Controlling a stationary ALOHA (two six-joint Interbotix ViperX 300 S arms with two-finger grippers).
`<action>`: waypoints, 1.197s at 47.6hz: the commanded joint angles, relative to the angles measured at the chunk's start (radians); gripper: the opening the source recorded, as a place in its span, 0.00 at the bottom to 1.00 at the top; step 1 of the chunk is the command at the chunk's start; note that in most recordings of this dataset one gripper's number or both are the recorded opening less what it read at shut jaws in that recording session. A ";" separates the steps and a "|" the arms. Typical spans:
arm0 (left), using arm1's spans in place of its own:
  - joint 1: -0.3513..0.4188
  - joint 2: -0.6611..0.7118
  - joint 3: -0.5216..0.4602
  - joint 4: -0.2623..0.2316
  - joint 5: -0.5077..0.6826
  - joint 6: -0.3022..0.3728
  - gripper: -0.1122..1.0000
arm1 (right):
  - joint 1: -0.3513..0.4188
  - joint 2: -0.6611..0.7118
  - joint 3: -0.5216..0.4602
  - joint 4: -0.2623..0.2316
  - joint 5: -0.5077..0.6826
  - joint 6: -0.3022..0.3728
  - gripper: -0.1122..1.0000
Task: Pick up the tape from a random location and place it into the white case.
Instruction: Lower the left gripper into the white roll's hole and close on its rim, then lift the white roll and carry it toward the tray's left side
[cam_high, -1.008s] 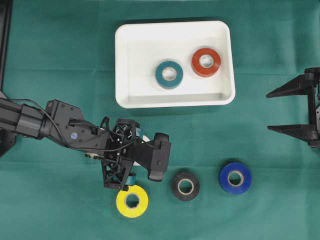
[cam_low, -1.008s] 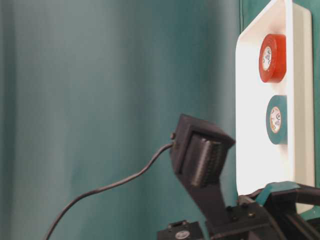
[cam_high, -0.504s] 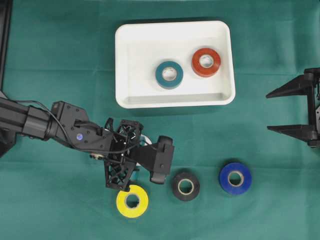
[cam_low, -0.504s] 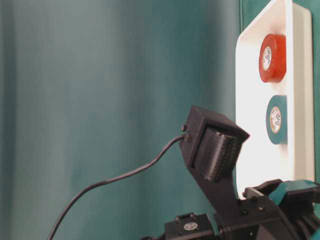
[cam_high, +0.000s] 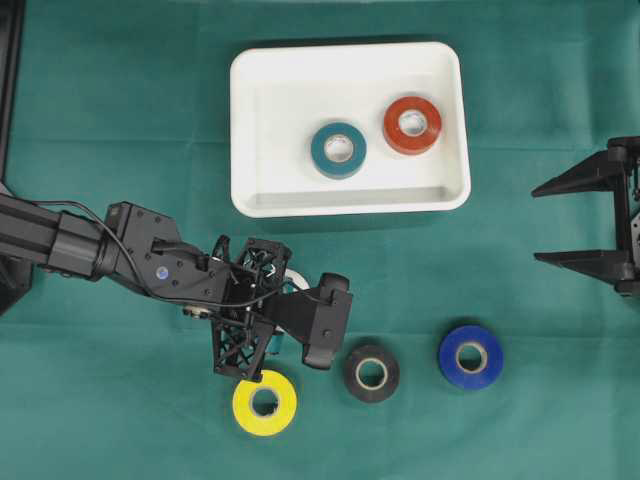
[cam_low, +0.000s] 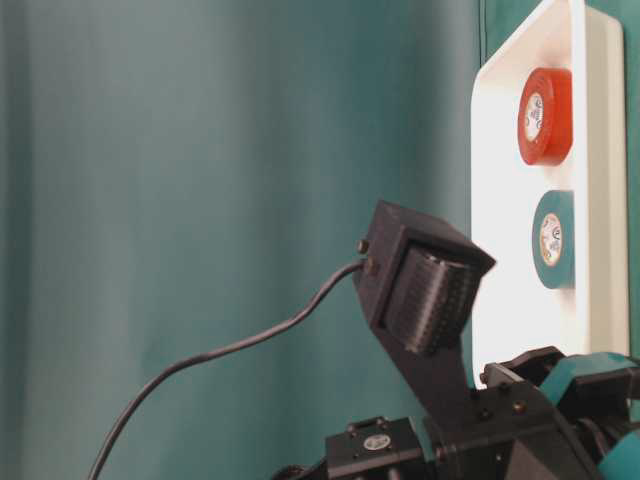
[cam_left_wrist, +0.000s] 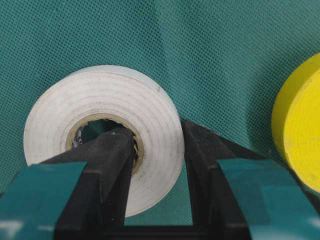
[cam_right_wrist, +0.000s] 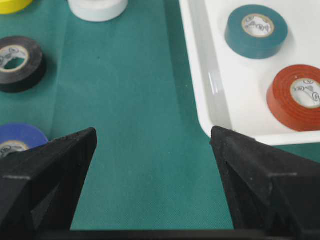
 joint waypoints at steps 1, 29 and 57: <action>0.000 -0.018 -0.020 0.002 -0.003 0.000 0.32 | -0.002 0.012 -0.012 -0.002 -0.005 0.000 0.89; -0.009 -0.160 -0.037 0.002 0.120 -0.002 0.32 | -0.002 0.015 -0.012 0.000 -0.005 0.000 0.89; -0.011 -0.328 -0.129 0.006 0.316 -0.002 0.32 | -0.002 0.015 -0.012 -0.002 -0.003 0.000 0.89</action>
